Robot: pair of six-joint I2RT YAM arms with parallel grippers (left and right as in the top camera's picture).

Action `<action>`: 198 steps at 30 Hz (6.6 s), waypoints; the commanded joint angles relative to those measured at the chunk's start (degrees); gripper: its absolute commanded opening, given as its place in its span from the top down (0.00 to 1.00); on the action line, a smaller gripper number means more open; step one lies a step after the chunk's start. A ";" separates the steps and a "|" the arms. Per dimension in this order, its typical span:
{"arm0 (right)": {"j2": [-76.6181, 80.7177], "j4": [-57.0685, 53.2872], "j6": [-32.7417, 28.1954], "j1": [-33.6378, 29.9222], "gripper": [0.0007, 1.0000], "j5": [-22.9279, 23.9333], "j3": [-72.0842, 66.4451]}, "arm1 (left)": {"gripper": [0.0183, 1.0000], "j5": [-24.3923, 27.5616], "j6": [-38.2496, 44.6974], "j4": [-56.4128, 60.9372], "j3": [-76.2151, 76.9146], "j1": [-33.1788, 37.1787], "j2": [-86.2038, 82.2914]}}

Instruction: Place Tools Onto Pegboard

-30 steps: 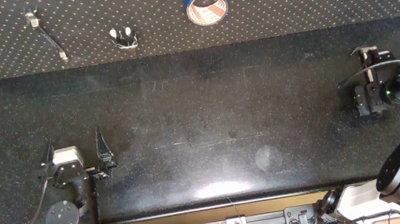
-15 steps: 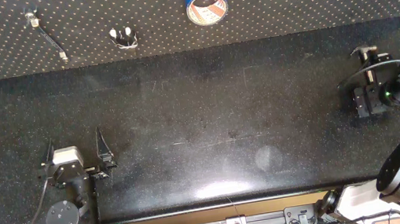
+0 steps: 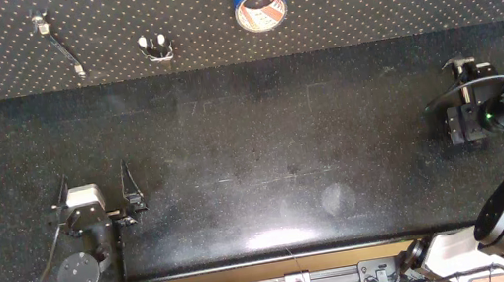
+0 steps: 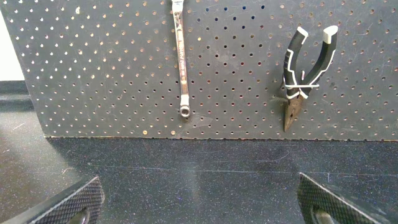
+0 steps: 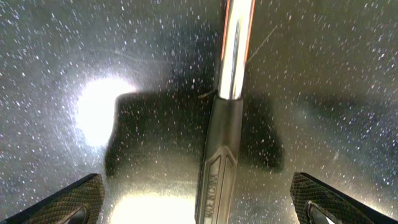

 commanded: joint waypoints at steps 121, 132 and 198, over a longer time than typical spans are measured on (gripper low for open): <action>-17.55 -9.40 -0.66 0.35 0.92 -20.61 0.07 | 0.00 0.63 -0.11 -0.50 -0.04 0.22 -0.52; -25.00 -11.56 6.73 14.78 0.93 -21.20 0.42 | 0.00 0.63 -0.11 -0.50 -0.04 0.22 -0.52; -17.81 12.02 32.09 36.57 0.93 -3.43 12.28 | 0.00 0.63 -0.13 -0.50 -0.04 0.22 -0.52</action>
